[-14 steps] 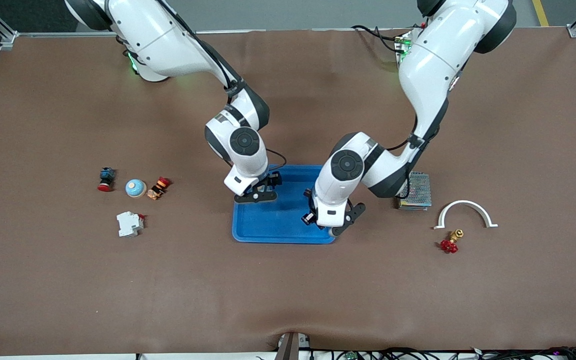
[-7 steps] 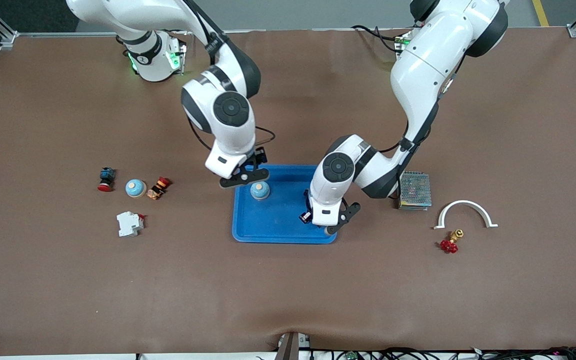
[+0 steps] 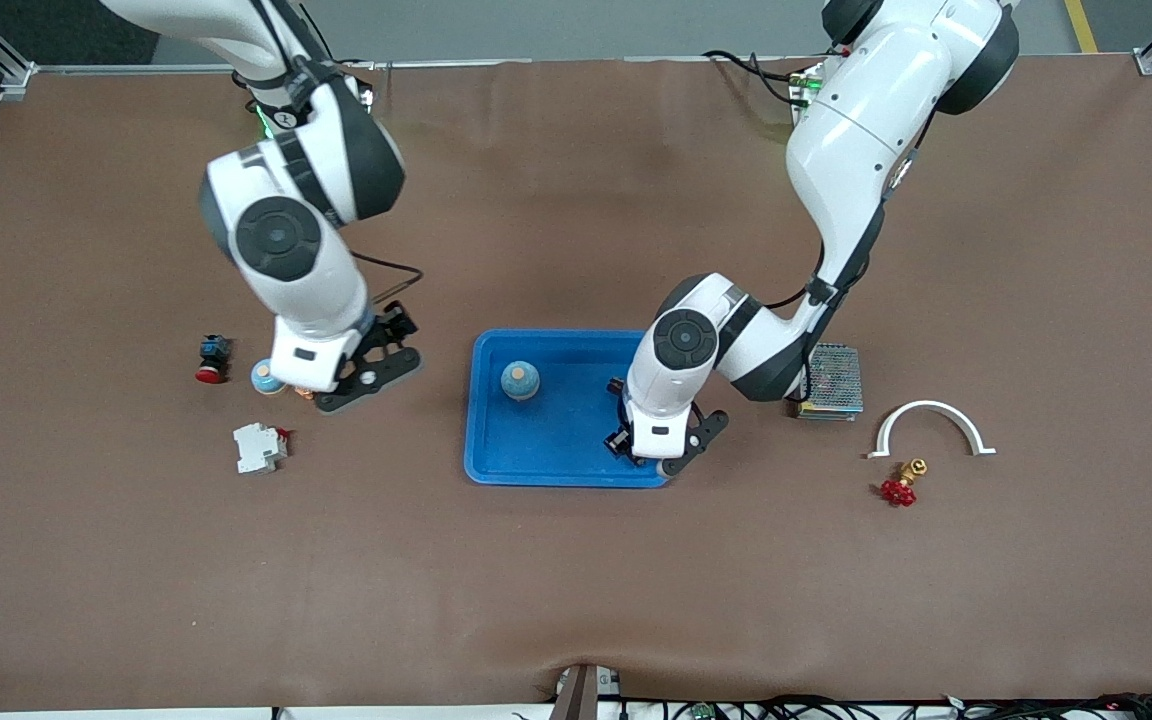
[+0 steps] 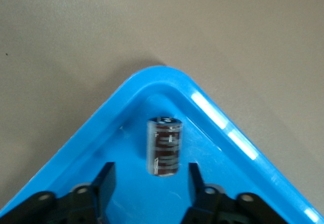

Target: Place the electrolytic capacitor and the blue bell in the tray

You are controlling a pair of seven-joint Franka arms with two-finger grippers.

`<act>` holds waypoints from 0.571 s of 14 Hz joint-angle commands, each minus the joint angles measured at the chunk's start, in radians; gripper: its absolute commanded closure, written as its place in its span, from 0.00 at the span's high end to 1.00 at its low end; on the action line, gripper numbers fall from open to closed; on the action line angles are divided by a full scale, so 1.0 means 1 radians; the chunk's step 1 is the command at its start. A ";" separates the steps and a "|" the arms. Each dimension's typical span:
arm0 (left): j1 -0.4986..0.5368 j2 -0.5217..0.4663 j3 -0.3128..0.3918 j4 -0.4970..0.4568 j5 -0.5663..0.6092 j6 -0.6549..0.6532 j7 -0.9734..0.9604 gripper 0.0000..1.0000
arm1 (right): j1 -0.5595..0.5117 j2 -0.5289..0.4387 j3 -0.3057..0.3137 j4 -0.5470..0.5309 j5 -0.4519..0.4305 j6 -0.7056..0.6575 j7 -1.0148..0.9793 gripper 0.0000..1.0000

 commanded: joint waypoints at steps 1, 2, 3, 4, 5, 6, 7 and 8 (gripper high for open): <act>0.008 -0.053 0.006 0.004 0.018 -0.044 -0.003 1.00 | -0.091 -0.075 0.017 -0.076 -0.012 0.007 -0.189 1.00; 0.021 -0.074 0.009 0.004 0.020 -0.066 0.002 1.00 | -0.131 -0.080 0.017 -0.082 -0.012 0.010 -0.281 1.00; 0.046 -0.097 0.012 0.004 0.023 -0.083 0.030 1.00 | -0.172 -0.079 0.018 -0.084 -0.009 0.011 -0.356 1.00; 0.075 -0.119 0.010 0.003 0.024 -0.106 0.092 1.00 | -0.210 -0.075 0.018 -0.088 -0.007 0.022 -0.430 1.00; 0.101 -0.152 0.010 0.000 0.023 -0.148 0.154 1.00 | -0.243 -0.077 0.018 -0.126 -0.003 0.060 -0.490 1.00; 0.120 -0.181 0.012 0.000 0.023 -0.202 0.210 1.00 | -0.276 -0.085 0.020 -0.178 -0.001 0.124 -0.540 1.00; 0.149 -0.207 0.010 0.000 0.023 -0.244 0.271 1.00 | -0.310 -0.091 0.020 -0.229 0.000 0.191 -0.588 1.00; 0.187 -0.234 0.010 -0.002 0.023 -0.279 0.329 1.00 | -0.339 -0.089 0.020 -0.270 0.000 0.257 -0.626 1.00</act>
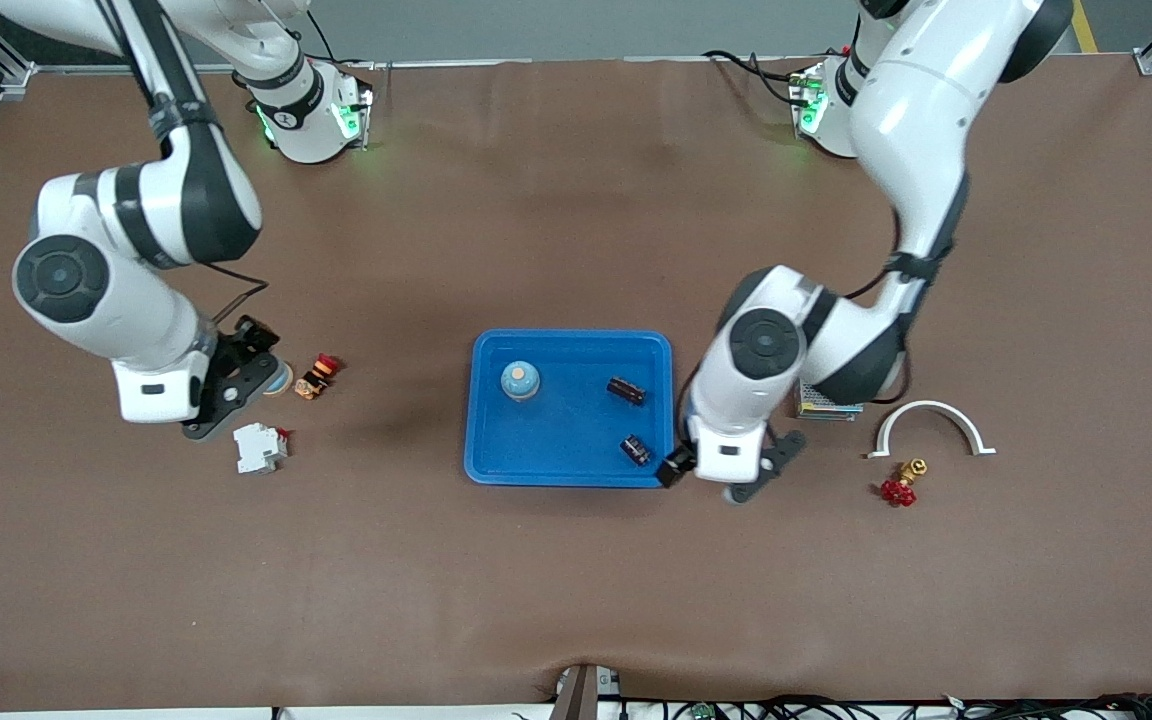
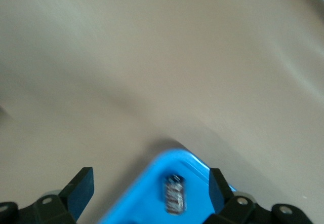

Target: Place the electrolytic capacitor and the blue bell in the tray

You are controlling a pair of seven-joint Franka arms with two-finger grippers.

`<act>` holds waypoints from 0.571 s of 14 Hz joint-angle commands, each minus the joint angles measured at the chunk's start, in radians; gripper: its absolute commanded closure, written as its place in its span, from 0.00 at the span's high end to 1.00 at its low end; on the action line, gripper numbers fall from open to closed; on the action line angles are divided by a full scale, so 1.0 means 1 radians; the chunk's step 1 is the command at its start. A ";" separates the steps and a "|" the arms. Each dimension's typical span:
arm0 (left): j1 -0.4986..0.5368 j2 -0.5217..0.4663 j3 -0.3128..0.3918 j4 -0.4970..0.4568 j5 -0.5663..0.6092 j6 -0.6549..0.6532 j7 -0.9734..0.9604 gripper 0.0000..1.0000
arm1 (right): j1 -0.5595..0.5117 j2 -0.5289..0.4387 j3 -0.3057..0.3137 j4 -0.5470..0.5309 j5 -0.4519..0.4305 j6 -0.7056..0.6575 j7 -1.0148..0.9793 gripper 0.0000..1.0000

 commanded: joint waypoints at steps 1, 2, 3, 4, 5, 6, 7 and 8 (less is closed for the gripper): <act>0.082 -0.092 -0.007 -0.027 0.020 -0.102 0.139 1.00 | -0.087 -0.036 0.022 -0.164 0.002 0.169 -0.102 1.00; 0.099 -0.117 -0.005 -0.027 0.018 -0.129 0.187 1.00 | -0.107 -0.033 0.023 -0.210 0.005 0.234 -0.119 1.00; 0.125 -0.139 -0.004 -0.027 0.020 -0.137 0.225 1.00 | -0.117 -0.032 0.023 -0.264 0.009 0.303 -0.133 1.00; 0.151 -0.149 -0.005 -0.027 0.020 -0.137 0.268 1.00 | -0.125 -0.032 0.022 -0.310 0.009 0.356 -0.134 1.00; 0.172 -0.162 -0.004 -0.027 0.020 -0.137 0.332 1.00 | -0.127 -0.032 0.022 -0.345 0.009 0.389 -0.134 1.00; 0.205 -0.178 -0.004 -0.030 0.020 -0.137 0.412 1.00 | -0.127 -0.032 0.022 -0.373 0.009 0.410 -0.136 1.00; 0.246 -0.197 -0.004 -0.034 0.020 -0.137 0.502 1.00 | -0.127 -0.032 0.023 -0.393 0.009 0.426 -0.136 1.00; 0.287 -0.217 -0.005 -0.028 0.014 -0.137 0.571 1.00 | -0.125 -0.030 0.022 -0.404 0.009 0.437 -0.134 1.00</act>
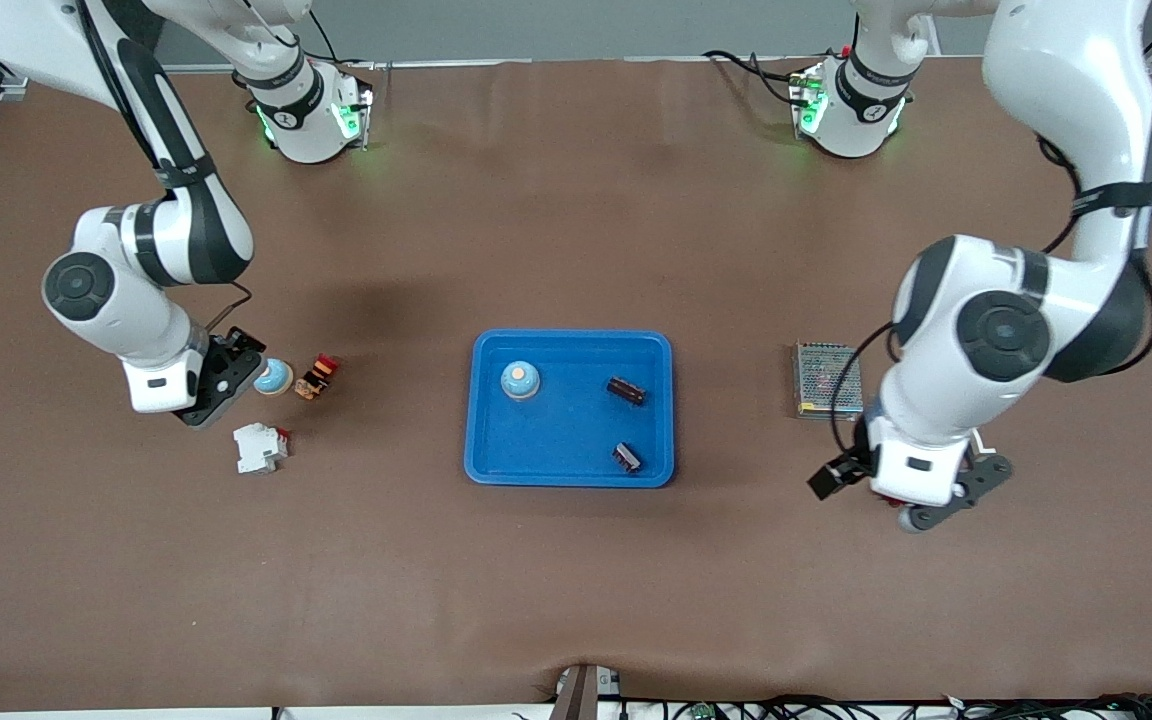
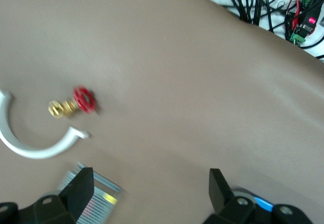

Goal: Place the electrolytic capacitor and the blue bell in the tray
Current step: 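Retract the left gripper while the right gripper grasps the second bell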

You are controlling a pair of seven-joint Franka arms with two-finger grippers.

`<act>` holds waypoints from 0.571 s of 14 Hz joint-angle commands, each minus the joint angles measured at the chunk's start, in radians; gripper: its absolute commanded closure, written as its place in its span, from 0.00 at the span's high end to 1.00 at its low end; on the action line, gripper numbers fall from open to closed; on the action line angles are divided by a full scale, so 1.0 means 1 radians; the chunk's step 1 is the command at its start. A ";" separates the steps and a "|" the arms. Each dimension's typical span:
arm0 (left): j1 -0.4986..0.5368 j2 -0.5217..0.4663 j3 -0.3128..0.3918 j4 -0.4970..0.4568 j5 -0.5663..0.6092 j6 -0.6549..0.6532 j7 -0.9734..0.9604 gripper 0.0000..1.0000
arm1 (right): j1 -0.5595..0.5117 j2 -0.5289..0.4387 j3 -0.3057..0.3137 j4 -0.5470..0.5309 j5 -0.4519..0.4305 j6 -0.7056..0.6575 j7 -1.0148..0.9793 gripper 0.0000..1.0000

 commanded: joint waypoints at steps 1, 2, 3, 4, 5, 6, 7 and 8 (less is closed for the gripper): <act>0.105 -0.074 -0.015 -0.026 0.009 -0.009 0.170 1.00 | -0.019 -0.032 0.017 -0.062 0.008 0.035 -0.017 1.00; 0.133 -0.091 -0.015 -0.027 0.004 -0.012 0.211 1.00 | -0.023 -0.032 0.017 -0.077 0.008 0.053 -0.017 1.00; 0.162 -0.108 -0.017 -0.030 0.004 -0.029 0.254 1.00 | -0.025 -0.032 0.017 -0.098 0.008 0.073 -0.017 1.00; 0.187 -0.116 -0.017 -0.032 0.004 -0.068 0.311 1.00 | -0.025 -0.032 0.017 -0.120 0.008 0.096 -0.017 1.00; 0.213 -0.129 -0.018 -0.029 0.002 -0.096 0.372 1.00 | -0.025 -0.032 0.017 -0.138 0.008 0.119 -0.017 1.00; 0.237 -0.149 -0.018 -0.030 0.002 -0.105 0.423 1.00 | -0.025 -0.032 0.017 -0.155 0.008 0.132 -0.017 1.00; 0.259 -0.169 -0.018 -0.029 0.002 -0.122 0.463 1.00 | -0.026 -0.031 0.017 -0.168 0.008 0.144 -0.017 1.00; 0.279 -0.186 -0.018 -0.029 0.002 -0.132 0.493 1.00 | -0.030 -0.031 0.017 -0.181 0.008 0.161 -0.017 1.00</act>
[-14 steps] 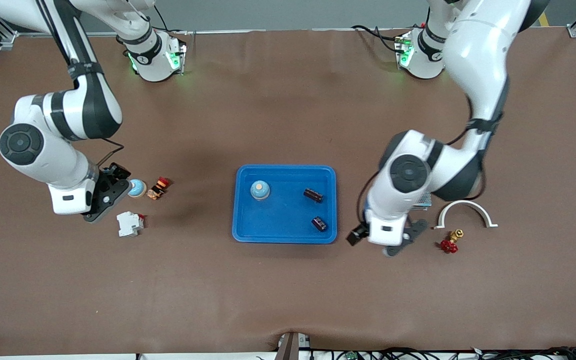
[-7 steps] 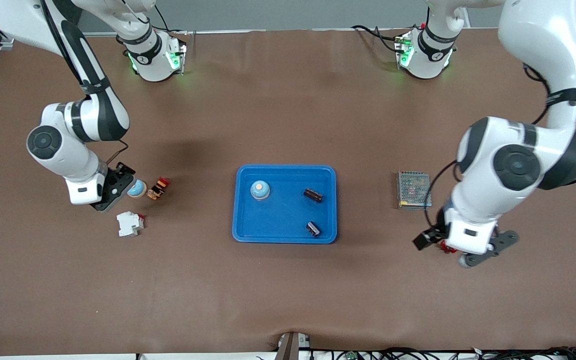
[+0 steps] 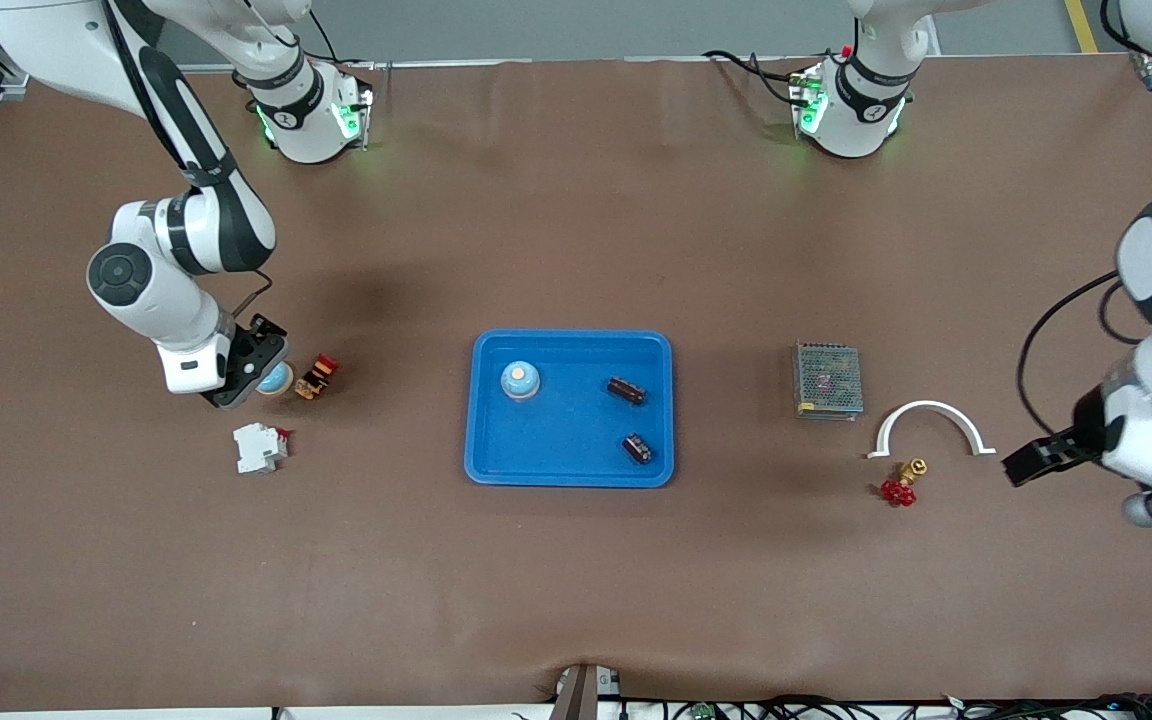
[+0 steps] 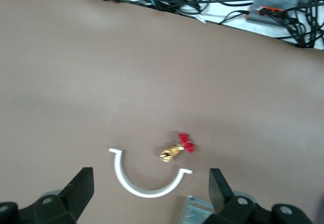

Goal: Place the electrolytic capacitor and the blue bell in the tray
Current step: 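Retract the left gripper while the right gripper grasps the second bell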

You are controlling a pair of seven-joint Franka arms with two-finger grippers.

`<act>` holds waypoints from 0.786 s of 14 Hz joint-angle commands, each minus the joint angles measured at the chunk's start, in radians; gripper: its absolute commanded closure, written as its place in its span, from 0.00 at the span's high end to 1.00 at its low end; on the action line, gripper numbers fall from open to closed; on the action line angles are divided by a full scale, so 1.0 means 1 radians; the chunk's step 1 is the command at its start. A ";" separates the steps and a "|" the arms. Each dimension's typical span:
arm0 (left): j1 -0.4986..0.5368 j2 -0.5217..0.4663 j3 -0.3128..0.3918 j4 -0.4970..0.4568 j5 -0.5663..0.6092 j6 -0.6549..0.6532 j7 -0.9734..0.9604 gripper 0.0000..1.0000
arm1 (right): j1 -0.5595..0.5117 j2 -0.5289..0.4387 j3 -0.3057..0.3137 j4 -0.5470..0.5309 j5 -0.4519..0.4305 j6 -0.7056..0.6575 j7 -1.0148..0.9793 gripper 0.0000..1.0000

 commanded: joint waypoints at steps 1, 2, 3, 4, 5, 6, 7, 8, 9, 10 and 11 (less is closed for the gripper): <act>0.050 -0.074 -0.013 -0.028 0.003 -0.037 0.096 1.00 | -0.028 -0.029 0.014 -0.059 0.008 0.050 -0.017 1.00; 0.055 -0.089 -0.013 -0.028 0.003 -0.065 0.128 1.00 | -0.029 -0.021 0.014 -0.063 0.008 0.064 -0.017 1.00; 0.055 -0.098 -0.011 -0.028 0.003 -0.094 0.135 1.00 | -0.032 -0.012 0.014 -0.065 0.008 0.080 -0.018 1.00; 0.055 -0.106 -0.011 -0.026 0.003 -0.105 0.136 1.00 | -0.040 -0.001 0.014 -0.064 0.008 0.090 -0.020 1.00; 0.055 -0.112 -0.011 -0.026 0.003 -0.105 0.138 1.00 | -0.044 0.010 0.014 -0.064 0.008 0.107 -0.029 1.00; 0.057 -0.124 -0.014 -0.026 0.001 -0.114 0.146 1.00 | -0.050 0.025 0.014 -0.064 0.008 0.124 -0.043 1.00; 0.055 -0.138 -0.014 -0.028 0.001 -0.135 0.158 1.00 | -0.063 0.039 0.014 -0.064 0.008 0.138 -0.052 1.00; 0.055 -0.150 -0.016 -0.028 -0.001 -0.169 0.161 1.00 | -0.069 0.053 0.014 -0.064 0.008 0.153 -0.061 1.00; 0.055 -0.164 -0.014 -0.028 -0.004 -0.200 0.162 1.00 | -0.070 0.060 0.014 -0.064 0.008 0.160 -0.063 1.00; 0.055 -0.176 -0.014 -0.029 -0.014 -0.229 0.172 1.00 | -0.070 0.068 0.014 -0.064 0.008 0.163 -0.063 1.00; 0.057 -0.187 -0.013 -0.031 -0.033 -0.261 0.179 1.00 | -0.070 0.074 0.014 -0.064 0.008 0.167 -0.063 1.00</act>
